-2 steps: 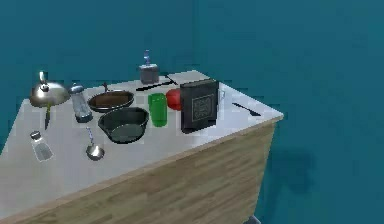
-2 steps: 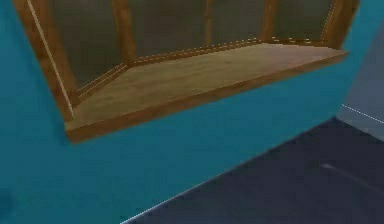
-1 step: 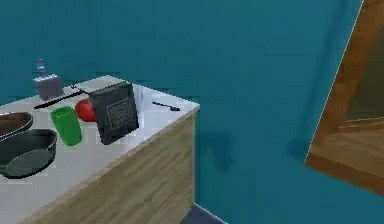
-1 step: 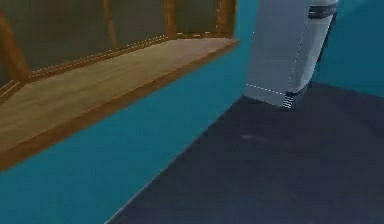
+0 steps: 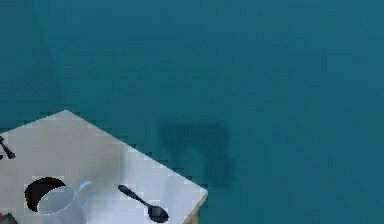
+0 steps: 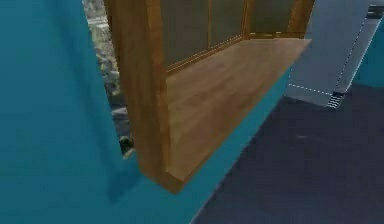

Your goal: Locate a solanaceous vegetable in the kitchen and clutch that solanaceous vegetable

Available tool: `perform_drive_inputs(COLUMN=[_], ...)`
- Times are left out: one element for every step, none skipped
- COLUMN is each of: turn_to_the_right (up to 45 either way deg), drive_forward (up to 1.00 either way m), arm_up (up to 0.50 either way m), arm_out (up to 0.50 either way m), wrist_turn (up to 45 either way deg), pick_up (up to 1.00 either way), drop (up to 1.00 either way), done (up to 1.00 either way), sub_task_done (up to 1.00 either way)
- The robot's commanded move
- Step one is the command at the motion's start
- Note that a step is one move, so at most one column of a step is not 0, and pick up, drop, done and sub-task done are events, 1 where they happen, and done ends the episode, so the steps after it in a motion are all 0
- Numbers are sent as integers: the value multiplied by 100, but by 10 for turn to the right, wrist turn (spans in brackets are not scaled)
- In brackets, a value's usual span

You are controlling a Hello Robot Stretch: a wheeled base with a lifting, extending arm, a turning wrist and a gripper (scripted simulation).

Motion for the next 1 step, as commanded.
perform_drive_inputs(turn_to_the_right=[-450], drive_forward=[0], arm_up=[0], arm_out=[0], wrist_turn=[0], pick_up=[0], drop=[0], done=[0], sub_task_done=[0])
